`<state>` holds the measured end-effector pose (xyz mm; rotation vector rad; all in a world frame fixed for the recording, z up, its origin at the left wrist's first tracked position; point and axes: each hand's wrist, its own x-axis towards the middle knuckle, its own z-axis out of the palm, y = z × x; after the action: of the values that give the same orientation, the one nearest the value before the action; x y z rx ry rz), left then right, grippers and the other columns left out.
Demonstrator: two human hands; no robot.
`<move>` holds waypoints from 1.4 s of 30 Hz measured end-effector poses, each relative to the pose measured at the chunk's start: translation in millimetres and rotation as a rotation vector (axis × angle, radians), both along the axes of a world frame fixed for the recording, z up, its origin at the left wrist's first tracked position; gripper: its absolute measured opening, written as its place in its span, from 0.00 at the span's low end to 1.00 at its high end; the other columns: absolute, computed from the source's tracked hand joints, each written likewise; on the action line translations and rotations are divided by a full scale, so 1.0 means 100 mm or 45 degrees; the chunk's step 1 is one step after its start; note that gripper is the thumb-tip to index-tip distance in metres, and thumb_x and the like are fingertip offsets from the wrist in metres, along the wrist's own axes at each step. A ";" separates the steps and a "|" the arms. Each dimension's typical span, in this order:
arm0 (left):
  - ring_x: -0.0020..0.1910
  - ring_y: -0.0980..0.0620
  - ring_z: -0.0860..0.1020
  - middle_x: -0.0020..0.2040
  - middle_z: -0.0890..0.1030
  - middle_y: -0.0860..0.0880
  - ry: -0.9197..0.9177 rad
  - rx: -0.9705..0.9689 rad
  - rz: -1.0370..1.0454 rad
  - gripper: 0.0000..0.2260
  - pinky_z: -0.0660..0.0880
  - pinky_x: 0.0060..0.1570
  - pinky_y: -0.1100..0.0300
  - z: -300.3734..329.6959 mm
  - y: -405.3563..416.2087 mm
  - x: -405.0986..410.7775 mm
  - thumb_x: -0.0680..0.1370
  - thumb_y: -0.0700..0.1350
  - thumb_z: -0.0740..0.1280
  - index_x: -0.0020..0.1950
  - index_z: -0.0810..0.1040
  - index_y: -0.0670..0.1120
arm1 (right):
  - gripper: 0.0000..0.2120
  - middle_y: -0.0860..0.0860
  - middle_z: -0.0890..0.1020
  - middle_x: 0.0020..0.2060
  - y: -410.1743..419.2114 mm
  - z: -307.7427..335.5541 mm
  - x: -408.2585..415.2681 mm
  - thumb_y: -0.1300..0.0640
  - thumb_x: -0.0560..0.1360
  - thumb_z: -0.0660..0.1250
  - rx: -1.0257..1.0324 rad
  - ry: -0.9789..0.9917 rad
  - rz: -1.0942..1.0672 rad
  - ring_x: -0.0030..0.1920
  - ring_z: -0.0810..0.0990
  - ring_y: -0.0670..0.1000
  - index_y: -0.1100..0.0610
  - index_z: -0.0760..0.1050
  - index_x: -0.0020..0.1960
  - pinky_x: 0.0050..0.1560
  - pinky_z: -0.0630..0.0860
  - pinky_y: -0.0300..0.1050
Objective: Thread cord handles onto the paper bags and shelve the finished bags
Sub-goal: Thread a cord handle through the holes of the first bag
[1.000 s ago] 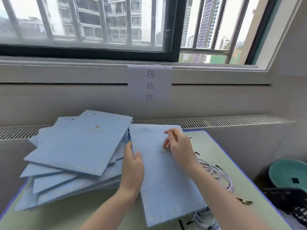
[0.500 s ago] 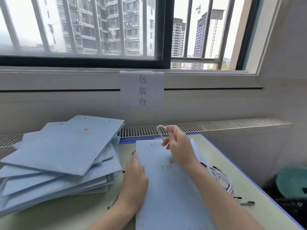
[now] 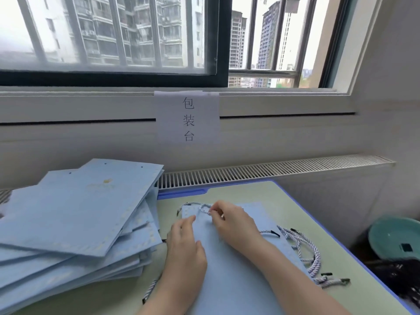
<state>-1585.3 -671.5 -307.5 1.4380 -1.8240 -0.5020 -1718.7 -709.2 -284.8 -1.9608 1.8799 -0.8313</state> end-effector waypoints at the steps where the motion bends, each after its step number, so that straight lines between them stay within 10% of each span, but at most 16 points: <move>1: 0.69 0.54 0.60 0.69 0.63 0.50 -0.065 -0.047 -0.023 0.24 0.50 0.61 0.73 0.00 0.02 0.02 0.78 0.35 0.58 0.73 0.60 0.46 | 0.09 0.46 0.81 0.44 -0.01 0.00 0.01 0.53 0.79 0.55 0.002 0.006 0.002 0.44 0.78 0.50 0.52 0.74 0.50 0.47 0.73 0.45; 7: 0.63 0.49 0.68 0.64 0.71 0.50 -0.511 -0.122 -0.016 0.18 0.64 0.61 0.57 0.25 -0.09 -0.06 0.78 0.40 0.55 0.68 0.65 0.48 | 0.10 0.45 0.77 0.33 0.00 -0.02 -0.03 0.55 0.79 0.57 -0.046 -0.127 0.082 0.37 0.77 0.51 0.49 0.72 0.40 0.43 0.74 0.48; 21: 0.56 0.46 0.74 0.55 0.77 0.43 -0.185 0.013 0.055 0.12 0.68 0.52 0.57 0.09 -0.46 -0.13 0.78 0.42 0.64 0.60 0.73 0.41 | 0.07 0.48 0.78 0.39 0.10 0.05 -0.11 0.57 0.78 0.62 0.181 0.131 0.380 0.41 0.74 0.48 0.54 0.76 0.43 0.42 0.69 0.40; 32: 0.49 0.45 0.76 0.51 0.77 0.44 -0.329 0.007 0.115 0.08 0.65 0.42 0.58 0.05 -0.50 -0.10 0.77 0.43 0.58 0.53 0.72 0.42 | 0.20 0.60 0.78 0.43 -0.16 -0.10 0.02 0.51 0.80 0.56 -0.017 0.118 -0.118 0.46 0.76 0.60 0.67 0.73 0.45 0.44 0.71 0.50; 36: 0.50 0.44 0.76 0.51 0.77 0.46 -0.335 -0.034 0.101 0.07 0.68 0.44 0.55 0.04 -0.46 -0.10 0.78 0.45 0.58 0.52 0.72 0.44 | 0.23 0.52 0.72 0.29 -0.22 -0.08 0.09 0.41 0.77 0.55 0.125 0.213 -0.221 0.36 0.71 0.57 0.56 0.66 0.31 0.31 0.62 0.44; 42: 0.51 0.44 0.75 0.52 0.79 0.45 -0.248 -0.090 0.095 0.08 0.67 0.44 0.55 0.01 -0.53 -0.10 0.80 0.43 0.55 0.48 0.72 0.46 | 0.16 0.50 0.60 0.25 -0.22 -0.07 0.05 0.56 0.70 0.59 0.120 0.244 -0.148 0.32 0.58 0.52 0.54 0.55 0.28 0.30 0.54 0.44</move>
<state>-1595.4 -724.6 -306.0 1.5444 -1.9106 -0.2647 -1713.5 -731.6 -291.5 -1.9492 2.1174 -0.5907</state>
